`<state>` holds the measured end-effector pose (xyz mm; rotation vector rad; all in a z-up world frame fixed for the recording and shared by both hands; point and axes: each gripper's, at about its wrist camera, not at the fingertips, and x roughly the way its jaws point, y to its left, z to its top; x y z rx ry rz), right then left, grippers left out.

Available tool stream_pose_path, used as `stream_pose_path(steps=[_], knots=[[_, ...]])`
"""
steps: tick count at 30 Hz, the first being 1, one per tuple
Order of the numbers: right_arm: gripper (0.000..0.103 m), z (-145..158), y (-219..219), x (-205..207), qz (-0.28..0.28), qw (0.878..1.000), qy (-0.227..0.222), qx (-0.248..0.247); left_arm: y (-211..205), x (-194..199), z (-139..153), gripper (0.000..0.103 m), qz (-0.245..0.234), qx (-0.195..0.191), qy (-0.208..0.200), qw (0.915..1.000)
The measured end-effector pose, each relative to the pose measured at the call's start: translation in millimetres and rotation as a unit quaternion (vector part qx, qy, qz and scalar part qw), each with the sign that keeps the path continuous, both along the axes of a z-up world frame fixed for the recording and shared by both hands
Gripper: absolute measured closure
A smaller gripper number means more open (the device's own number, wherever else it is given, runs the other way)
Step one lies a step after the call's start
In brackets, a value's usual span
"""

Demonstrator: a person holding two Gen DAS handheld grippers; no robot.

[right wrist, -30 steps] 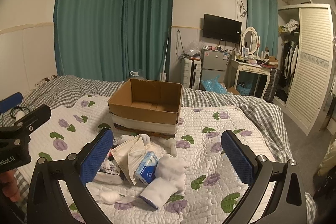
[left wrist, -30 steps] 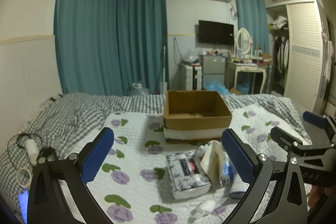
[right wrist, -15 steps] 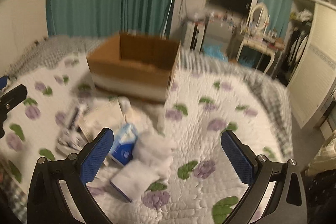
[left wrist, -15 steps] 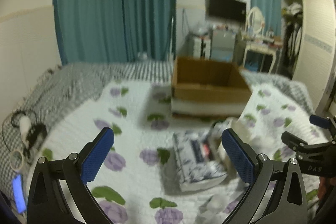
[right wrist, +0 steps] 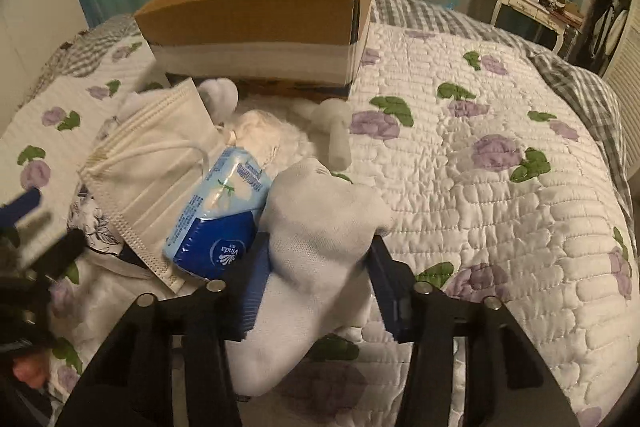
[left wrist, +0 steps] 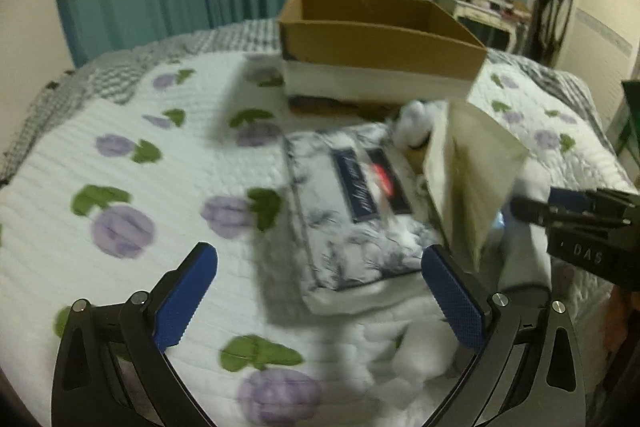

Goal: Organize soft objects
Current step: 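Grasp the white sock with the right tool while the left tool grasps the floral tissue pack, then carry both items over the cardboard box and open both tools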

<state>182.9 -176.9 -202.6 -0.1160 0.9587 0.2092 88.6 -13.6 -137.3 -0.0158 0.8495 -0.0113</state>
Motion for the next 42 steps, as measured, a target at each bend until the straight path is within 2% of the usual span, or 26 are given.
stream_pose_path(steps=[3,7,9,12,17,21,29,34,42], knots=[[0.062,7,-5,-6,-0.008,1.0,-0.017,0.009,-6,-1,0,0.0,-0.017,-0.013,0.001,0.9998],[0.062,16,-12,-6,-0.015,0.999,-0.02,0.04,-17,4,-7,0.0,-0.038,0.003,0.014,0.9992],[0.062,16,-12,-4,-0.015,0.999,-0.019,0.042,-19,9,-14,0.009,-0.041,0.004,0.023,0.9989],[0.062,15,-11,-6,-0.012,0.999,-0.019,0.042,-18,18,-19,0.015,-0.042,-0.004,0.034,0.9985],[0.062,15,-15,-10,-0.017,0.999,-0.024,0.046,-13,17,-14,0.029,-0.061,-0.015,0.028,0.9976],[0.062,21,-16,-21,-0.026,0.998,-0.034,0.043,-4,8,-5,0.036,-0.058,-0.025,0.018,0.9978],[0.064,61,-15,-50,-0.04,0.994,-0.087,0.047,10,-21,36,0.04,-0.056,-0.015,-0.042,0.9974],[0.064,105,-5,-57,-0.023,0.99,-0.13,0.051,17,-29,77,0.04,-0.055,-0.01,-0.089,0.9944],[0.064,180,24,-40,0.023,0.978,-0.207,0.024,19,0,140,0.04,-0.073,-0.006,-0.144,0.9869]])
